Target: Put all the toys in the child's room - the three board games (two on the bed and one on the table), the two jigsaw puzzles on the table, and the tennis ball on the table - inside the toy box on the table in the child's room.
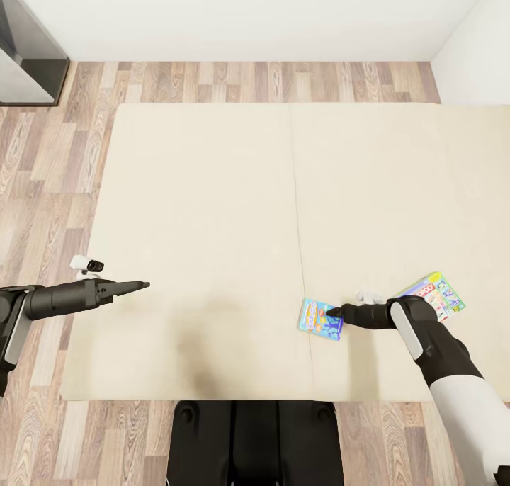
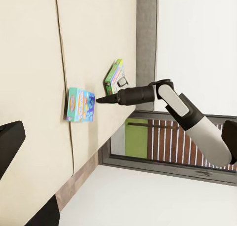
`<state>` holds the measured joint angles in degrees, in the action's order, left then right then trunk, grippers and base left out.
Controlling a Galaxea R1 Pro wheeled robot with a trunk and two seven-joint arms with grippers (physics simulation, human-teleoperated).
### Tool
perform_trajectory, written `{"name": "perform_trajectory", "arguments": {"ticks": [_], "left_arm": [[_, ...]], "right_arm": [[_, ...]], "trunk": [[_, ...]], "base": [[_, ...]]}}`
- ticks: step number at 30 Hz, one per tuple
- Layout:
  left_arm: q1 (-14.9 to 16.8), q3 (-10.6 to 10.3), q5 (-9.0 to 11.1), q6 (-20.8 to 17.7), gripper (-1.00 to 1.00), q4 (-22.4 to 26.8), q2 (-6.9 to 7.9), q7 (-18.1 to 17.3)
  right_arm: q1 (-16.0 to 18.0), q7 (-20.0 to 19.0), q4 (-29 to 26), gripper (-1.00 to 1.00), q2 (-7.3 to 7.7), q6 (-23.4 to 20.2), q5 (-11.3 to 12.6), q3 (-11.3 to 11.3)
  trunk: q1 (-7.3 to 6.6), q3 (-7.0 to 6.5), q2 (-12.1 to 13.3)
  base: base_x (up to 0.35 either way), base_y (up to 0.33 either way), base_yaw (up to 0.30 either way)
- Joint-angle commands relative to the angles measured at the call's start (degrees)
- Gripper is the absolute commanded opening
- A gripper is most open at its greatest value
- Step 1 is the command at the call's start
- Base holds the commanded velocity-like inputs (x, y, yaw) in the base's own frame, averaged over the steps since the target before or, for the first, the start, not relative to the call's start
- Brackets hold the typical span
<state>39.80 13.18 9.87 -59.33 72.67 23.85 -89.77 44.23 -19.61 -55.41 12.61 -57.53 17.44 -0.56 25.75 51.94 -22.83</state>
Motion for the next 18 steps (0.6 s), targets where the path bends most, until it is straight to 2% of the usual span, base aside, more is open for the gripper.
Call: {"name": "perform_trajectory", "arguments": {"ticks": [1, 18], "left_arm": [[0.0, 0.0, 0.0, -0.6, 1.00, 0.0, 0.01, -0.2], [0.1, 0.6, 0.7, -0.6, 1.00, 0.6, -0.02, -0.2]], "right_arm": [[0.0, -0.5, 0.0, 1.00, 0.00, -0.2, -0.5, -0.1], [0.1, -0.6, 0.2, 1.00, -0.04, 0.1, -0.2, -0.1]], "trunk": [[0.03, 0.06, -0.1], [0.03, 0.06, -0.1]], "base": [[0.000, 0.000, 0.000], [0.000, 0.000, 0.000]]}}
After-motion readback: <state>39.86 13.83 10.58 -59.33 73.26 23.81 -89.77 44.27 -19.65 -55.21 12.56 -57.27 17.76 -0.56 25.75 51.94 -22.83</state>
